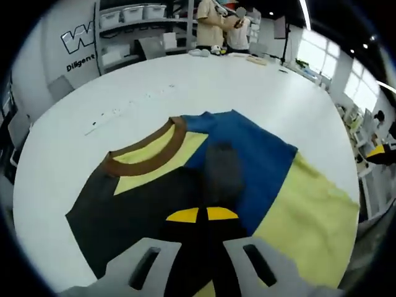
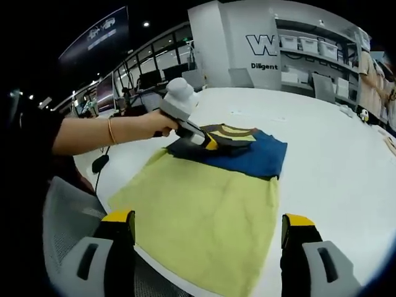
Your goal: Fold the garment on the visible template until the final outline fits inside the template.
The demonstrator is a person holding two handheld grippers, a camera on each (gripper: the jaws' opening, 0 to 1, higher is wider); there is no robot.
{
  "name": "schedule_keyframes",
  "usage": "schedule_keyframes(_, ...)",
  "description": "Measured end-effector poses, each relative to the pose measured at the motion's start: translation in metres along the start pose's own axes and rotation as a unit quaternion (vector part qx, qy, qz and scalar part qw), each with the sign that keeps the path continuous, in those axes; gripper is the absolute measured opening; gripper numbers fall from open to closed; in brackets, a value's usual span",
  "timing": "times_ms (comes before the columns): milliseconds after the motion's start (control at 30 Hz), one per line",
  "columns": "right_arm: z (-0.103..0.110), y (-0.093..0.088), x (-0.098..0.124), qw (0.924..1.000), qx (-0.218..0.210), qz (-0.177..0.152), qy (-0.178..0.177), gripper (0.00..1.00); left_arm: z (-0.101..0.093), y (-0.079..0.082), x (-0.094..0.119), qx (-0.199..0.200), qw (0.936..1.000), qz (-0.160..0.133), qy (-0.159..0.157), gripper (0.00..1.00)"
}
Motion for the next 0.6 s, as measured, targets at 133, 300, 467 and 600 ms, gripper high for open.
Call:
schedule_keyframes(133,0.000,0.000,0.000,1.0000,0.000,0.000,-0.002,0.97,-0.003,-0.001,0.003,-0.035,0.9992,-0.003,-0.019,0.08)
schedule_keyframes(300,-0.001,0.000,-0.001,1.0000,0.002,0.002,-0.001,0.97,-0.013,-0.005,0.009,-0.081,0.9961,-0.009,-0.034,0.39)
schedule_keyframes(467,-0.002,-0.001,0.000,1.0000,0.001,0.003,-0.003,0.97,-0.022,-0.003,0.015,-0.105,0.9928,-0.033,-0.047,0.40)
schedule_keyframes(600,-0.003,-0.003,0.001,1.0000,-0.001,0.003,-0.003,0.97,-0.026,0.011,0.015,-0.131,0.9874,-0.071,-0.055,0.43)
Point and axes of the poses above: the point that each gripper's makers call its tool centre point, and the gripper's own axes: x roughly backward along the fingers, z roughly to its left, y roughly out of its top, the point moved 6 cm from there along x, roughly backward along the fingers, and after that the axes turned 15 degrees about -z, right-handed, at the moved point
